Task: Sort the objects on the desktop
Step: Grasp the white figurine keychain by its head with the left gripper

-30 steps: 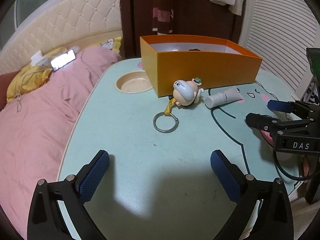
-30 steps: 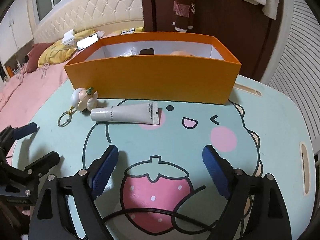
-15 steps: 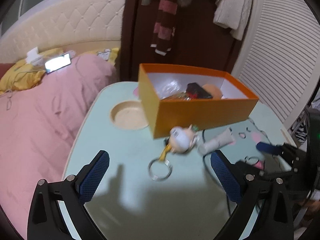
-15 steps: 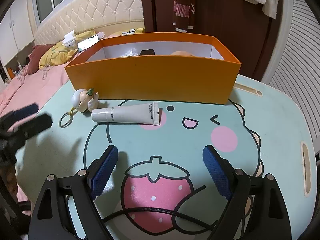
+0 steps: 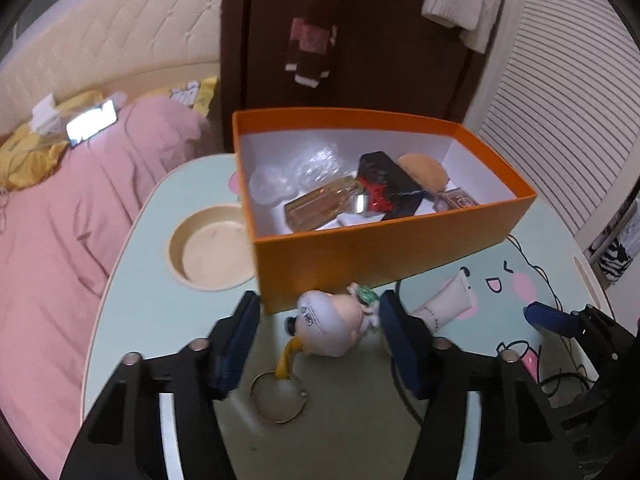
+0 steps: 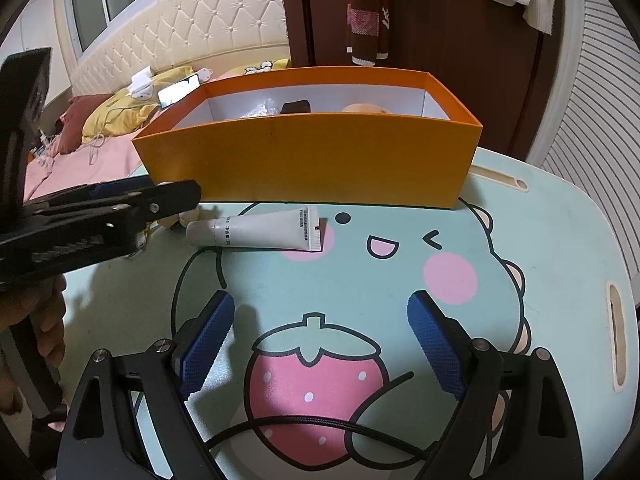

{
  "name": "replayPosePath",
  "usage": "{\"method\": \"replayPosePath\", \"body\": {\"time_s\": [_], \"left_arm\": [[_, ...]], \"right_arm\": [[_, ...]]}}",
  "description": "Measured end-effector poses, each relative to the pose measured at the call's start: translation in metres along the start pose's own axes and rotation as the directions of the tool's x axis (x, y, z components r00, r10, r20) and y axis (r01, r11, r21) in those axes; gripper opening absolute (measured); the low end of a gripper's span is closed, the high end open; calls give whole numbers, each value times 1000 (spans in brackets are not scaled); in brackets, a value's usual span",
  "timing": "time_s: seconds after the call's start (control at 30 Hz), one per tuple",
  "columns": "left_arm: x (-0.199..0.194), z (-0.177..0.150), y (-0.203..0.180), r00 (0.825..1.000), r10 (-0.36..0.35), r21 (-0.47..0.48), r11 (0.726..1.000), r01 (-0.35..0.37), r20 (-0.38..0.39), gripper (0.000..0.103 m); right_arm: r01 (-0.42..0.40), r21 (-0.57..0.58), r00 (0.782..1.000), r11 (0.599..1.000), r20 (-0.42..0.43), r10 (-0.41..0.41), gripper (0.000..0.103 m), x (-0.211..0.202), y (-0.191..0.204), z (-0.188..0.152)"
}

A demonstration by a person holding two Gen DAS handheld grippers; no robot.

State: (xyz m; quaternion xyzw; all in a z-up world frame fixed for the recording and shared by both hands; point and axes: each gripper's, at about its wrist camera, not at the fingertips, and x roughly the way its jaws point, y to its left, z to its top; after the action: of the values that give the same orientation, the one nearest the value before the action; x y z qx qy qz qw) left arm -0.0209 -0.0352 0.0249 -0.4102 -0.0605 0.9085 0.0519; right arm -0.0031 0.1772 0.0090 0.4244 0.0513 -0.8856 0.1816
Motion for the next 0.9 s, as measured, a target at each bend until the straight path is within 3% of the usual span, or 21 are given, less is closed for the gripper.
{"method": "replayPosePath", "body": {"time_s": [0.03,0.27,0.5,0.77,0.9], "left_arm": [[-1,-1,3,1000,-1,-8,1000,1,-3,41],[-24,-21,23,999,-30,-48,998,31,15,41],[-39,-43,25,1000,-7,-14,1000,7,21,41],[-40,-45,27,999,-8,-25,1000,9,50,41],[-41,-46,28,998,-8,-26,1000,9,58,41]], "right_arm": [[-1,1,1000,1000,1,1,89,0,0,0],[-13,12,1000,1000,3,13,89,0,-2,1],[-43,9,999,999,-7,43,89,0,1,5],[-59,-149,998,987,1,60,89,7,35,39],[-49,-84,999,995,-8,49,89,17,40,60]]}}
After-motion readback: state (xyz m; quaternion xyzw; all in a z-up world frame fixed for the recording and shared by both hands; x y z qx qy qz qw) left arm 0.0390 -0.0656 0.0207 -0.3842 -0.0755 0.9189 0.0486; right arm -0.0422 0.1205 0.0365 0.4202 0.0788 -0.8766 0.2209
